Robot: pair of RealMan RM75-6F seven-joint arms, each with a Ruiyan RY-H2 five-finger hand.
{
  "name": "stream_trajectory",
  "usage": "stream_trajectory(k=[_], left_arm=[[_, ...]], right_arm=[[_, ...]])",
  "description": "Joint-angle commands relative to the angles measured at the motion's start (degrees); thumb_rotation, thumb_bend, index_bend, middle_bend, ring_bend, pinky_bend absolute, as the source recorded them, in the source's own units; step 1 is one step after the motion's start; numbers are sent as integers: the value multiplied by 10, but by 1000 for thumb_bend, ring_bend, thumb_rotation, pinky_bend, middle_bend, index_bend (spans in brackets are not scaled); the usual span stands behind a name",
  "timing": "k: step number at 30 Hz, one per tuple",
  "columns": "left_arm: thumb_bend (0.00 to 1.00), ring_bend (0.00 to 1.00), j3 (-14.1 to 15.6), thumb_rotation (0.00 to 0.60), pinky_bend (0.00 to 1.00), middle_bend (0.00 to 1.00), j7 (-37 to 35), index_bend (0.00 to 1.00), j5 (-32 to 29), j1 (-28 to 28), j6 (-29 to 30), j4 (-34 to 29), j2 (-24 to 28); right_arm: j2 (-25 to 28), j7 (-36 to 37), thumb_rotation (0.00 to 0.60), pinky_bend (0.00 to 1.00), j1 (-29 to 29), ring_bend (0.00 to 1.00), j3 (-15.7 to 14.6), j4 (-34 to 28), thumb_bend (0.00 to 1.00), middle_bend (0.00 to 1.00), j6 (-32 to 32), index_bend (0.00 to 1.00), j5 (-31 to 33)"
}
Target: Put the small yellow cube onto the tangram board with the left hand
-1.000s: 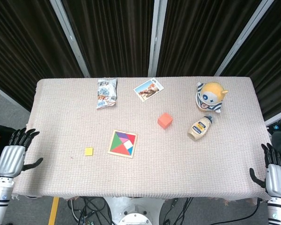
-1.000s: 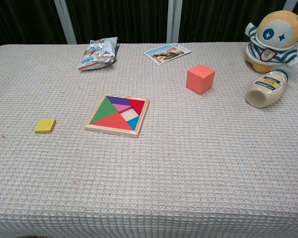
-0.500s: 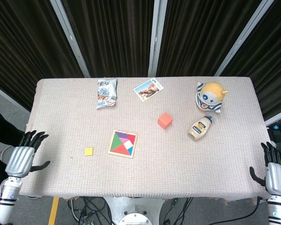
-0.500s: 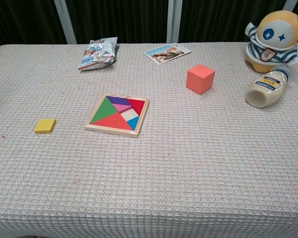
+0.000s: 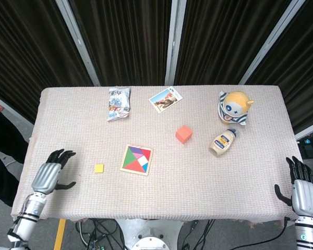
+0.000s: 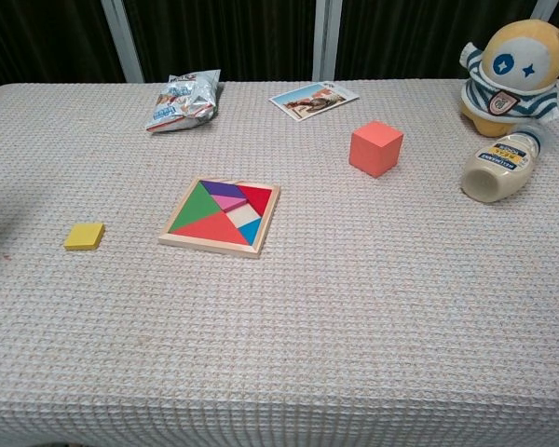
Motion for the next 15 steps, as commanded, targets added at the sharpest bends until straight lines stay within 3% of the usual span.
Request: stream_trajectory(k=[1,15], left_arm=[[138,0,-8,600,0,99,17,132,-13,-13,-15,-8,-16],[134,0,-30,600,0,104,41,134,-77,-46,-56,-8,-63]], right_arm=[[-2,-4,600,0,2,0,-3,-1,254,0,-2,0,-4],[-4,-21,600,0,4,0,-12,-10,254,0,14,0,-33]])
